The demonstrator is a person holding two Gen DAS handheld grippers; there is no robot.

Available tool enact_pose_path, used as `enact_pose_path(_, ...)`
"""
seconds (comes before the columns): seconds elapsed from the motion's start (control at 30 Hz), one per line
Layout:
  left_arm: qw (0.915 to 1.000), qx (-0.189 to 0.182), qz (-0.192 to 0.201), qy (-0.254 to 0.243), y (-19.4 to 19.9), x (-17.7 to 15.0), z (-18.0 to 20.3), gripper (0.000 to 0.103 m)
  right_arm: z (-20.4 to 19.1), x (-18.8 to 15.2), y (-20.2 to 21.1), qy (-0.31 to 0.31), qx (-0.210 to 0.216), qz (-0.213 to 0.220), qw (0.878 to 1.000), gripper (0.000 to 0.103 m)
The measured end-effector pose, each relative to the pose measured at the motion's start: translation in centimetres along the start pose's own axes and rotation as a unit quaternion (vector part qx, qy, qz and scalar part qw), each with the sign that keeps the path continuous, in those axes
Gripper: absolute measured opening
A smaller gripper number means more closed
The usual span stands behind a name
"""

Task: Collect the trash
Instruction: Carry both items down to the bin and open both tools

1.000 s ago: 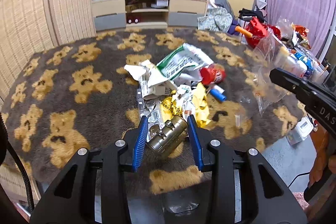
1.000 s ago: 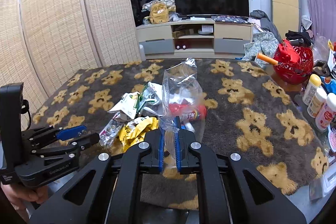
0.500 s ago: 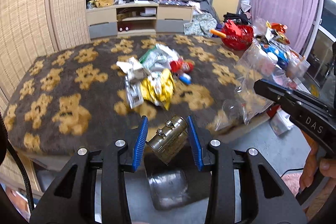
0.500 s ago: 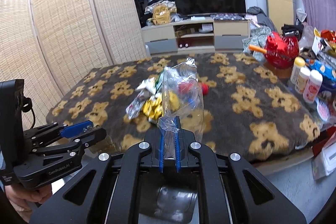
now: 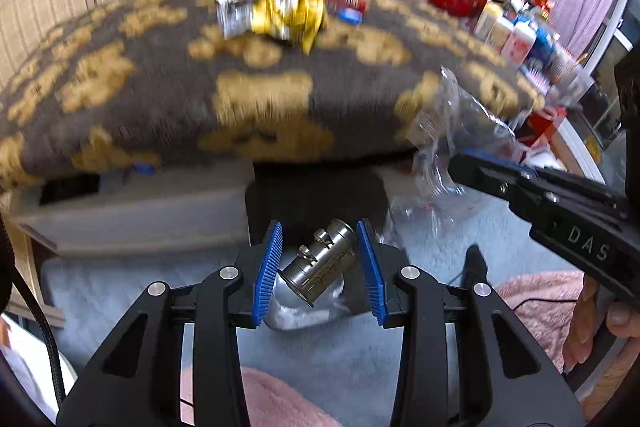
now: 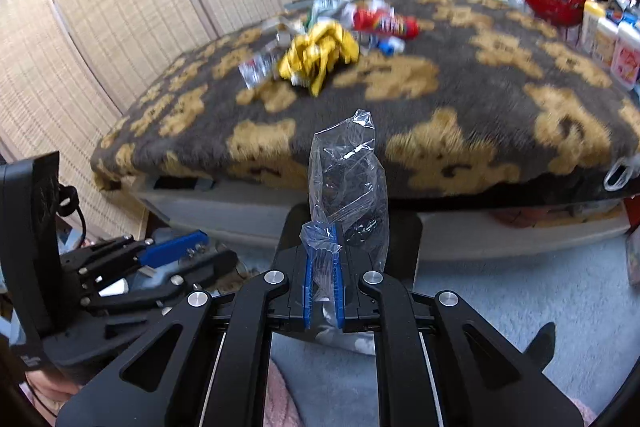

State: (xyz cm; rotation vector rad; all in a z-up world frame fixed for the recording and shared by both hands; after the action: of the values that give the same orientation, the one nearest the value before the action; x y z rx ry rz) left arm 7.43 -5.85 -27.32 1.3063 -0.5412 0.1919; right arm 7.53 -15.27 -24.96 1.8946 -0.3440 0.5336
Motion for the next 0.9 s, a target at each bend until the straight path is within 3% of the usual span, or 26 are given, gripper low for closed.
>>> enact_pose_path(0.43,0.9957,-0.021,-0.089,0.015,-8.9,-2.7,-1.4,0.036,3.9,-4.3,-9.5,-0.068,0.011,-0.117,0.991,0.010)
enact_pose_path(0.77,0.9938,-0.033,-0.105,0.017,-10.8,-2.5,-1.4,0.038,4.2,-4.3,-11.3,-0.082,0.011,-0.137,0.987,0.015)
enact_pose_path(0.8,0.9938,-0.033,-0.105,0.018,-10.9,-2.4,-1.4,0.042,4.2,-4.2,-11.3,-0.083,0.009,-0.136,0.987,0.016)
enact_pose_path(0.87,0.9941,-0.031,-0.102,0.018,-10.5,-2.4,-1.5,0.047,4.2,-4.0,-11.1,-0.087,0.010,-0.131,0.987,0.041)
enact_pose_path(0.9,0.9944,-0.030,-0.100,0.019,-10.3,-2.3,-1.5,0.049,4.4,-3.7,-10.9,-0.089,0.012,-0.128,0.988,0.044)
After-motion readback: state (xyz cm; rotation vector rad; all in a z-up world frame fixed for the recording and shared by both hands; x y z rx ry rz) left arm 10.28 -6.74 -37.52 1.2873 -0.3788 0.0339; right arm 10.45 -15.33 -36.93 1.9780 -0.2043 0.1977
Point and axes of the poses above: each gripper's, at about its wrist camera, not at the fingertips, and y roughly against the way its jaws point, z to its right, x to its top, the point moved 9 cm from there along -y, roughly the way its jaws point, and after that the axes turned 5 degrees about -z, right-handed, at the moved point
